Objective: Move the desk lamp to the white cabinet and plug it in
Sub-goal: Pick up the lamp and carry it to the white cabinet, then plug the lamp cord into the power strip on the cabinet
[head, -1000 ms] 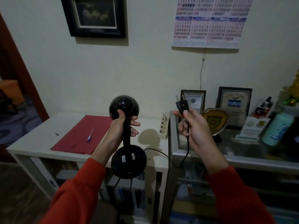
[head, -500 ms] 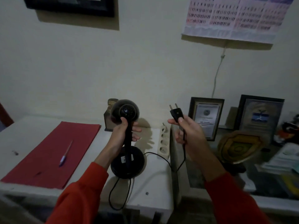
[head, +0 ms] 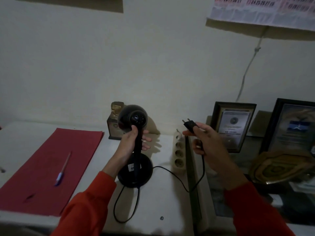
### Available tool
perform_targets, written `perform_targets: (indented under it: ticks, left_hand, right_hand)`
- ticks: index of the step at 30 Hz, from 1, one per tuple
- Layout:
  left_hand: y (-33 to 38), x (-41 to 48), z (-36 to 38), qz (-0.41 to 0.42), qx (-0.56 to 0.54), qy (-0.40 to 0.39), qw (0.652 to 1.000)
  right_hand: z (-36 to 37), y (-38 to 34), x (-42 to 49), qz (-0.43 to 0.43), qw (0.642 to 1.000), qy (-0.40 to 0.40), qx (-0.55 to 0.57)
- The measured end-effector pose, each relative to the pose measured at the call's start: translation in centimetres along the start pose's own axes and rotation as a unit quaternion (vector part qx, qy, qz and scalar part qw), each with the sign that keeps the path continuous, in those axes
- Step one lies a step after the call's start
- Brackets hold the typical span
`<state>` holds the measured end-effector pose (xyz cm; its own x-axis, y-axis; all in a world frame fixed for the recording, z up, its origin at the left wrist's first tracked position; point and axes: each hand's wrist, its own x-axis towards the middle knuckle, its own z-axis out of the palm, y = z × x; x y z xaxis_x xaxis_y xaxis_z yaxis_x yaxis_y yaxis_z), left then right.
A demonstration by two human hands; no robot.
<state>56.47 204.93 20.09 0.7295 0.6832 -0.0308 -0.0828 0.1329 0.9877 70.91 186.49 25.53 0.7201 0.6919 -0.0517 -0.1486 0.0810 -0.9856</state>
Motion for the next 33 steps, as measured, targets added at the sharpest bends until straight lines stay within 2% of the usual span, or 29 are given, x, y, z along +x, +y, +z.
perform_targets:
  ticks: [4, 6, 8, 12, 15, 20, 24, 29, 33]
  left_hand:
    - [0.2, -0.6, -0.9, -0.018, 0.021, -0.009, 1.0]
    - [0.0, -1.4, -1.7, -0.01, 0.08, 0.002, 0.997]
    - [-0.5, -2.4, -2.2, 0.014, 0.152, 0.044, 0.987]
    - [-2.1, -5.4, -1.7, 0.118, 0.292, 0.167, 0.934]
    - [-3.3, -7.3, -0.3, 0.185, 0.355, 0.197, 0.895]
    - [-5.2, -8.3, 2.3, 0.206, 0.423, 0.165, 0.867]
    - [-6.8, -7.8, 3.4, 0.217, 0.48, 0.141, 0.838]
    - [-9.5, -6.2, 4.9, 0.254, 0.478, 0.017, 0.841]
    - [-12.4, -3.5, 6.0, 0.202, 0.505, -0.057, 0.837]
  right_hand:
    - [-0.3, 0.0, 1.2, 0.0, 1.0, 0.01, -0.028]
    - [-0.4, -0.1, 1.5, -0.001, 0.999, 0.012, -0.044]
    - [-0.4, -0.1, 1.7, -0.004, 0.998, 0.01, -0.064]
    - [-0.5, 0.3, 1.9, -0.01, 0.992, 0.005, -0.129]
    - [-0.6, 0.9, 2.3, -0.036, 0.982, 0.015, -0.183]
    - [-1.1, 1.8, 3.1, -0.098, 0.941, 0.039, -0.321]
    - [-1.6, 2.2, 3.6, -0.108, 0.923, 0.045, -0.367]
    - [-2.1, 3.1, 4.7, -0.093, 0.897, 0.038, -0.431]
    - [-2.1, 4.4, 6.5, -0.064, 0.859, 0.009, -0.507]
